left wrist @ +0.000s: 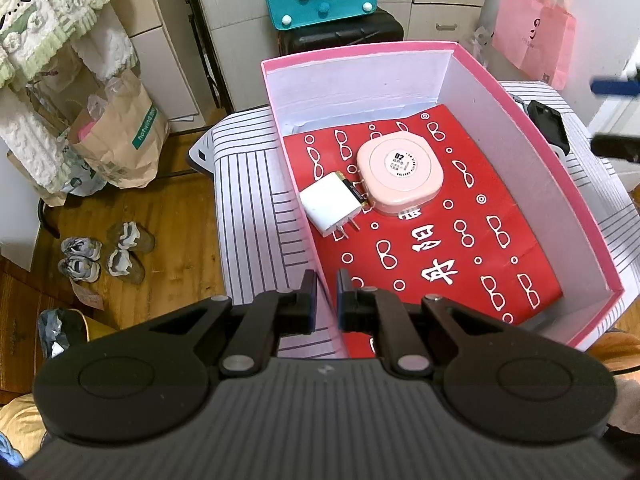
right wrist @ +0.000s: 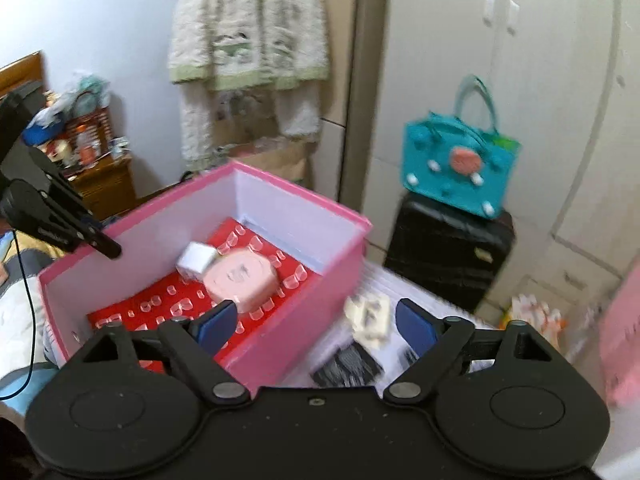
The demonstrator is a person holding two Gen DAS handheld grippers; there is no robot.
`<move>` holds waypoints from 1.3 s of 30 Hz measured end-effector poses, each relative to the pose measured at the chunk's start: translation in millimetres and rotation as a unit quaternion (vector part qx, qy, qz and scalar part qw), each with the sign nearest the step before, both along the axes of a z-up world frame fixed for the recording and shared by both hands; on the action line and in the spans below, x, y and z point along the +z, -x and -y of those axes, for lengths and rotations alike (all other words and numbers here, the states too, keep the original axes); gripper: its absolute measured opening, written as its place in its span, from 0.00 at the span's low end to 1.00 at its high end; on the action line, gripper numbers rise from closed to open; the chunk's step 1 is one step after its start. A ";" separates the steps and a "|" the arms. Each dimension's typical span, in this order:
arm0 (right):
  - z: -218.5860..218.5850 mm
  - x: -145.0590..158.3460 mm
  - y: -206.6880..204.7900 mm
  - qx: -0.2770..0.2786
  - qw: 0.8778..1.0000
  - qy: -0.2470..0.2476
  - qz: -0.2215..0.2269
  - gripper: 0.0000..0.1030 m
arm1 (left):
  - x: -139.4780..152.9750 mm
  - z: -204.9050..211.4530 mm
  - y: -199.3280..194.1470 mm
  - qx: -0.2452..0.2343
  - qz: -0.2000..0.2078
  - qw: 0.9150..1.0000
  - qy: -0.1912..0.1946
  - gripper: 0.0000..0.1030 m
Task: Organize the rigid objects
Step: 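Carry the pink case into the box and release it, then grasp the yellow star clip with the right gripper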
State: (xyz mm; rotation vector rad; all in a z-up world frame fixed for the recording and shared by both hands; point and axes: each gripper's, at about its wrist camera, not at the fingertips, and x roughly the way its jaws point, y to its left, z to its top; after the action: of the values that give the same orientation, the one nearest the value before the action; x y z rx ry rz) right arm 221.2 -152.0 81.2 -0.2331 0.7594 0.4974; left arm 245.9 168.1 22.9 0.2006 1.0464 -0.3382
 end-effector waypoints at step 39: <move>22.0 -94.4 53.5 -0.043 0.997 0.006 -0.057 0.26 | -4.6 11.1 7.5 0.010 0.000 0.999 -0.036 0.08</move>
State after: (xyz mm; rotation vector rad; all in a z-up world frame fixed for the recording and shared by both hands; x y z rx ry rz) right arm 167.7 -174.0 -13.2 -0.1827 0.8808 0.4283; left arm 238.4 156.9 18.3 0.2544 1.0598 -0.2823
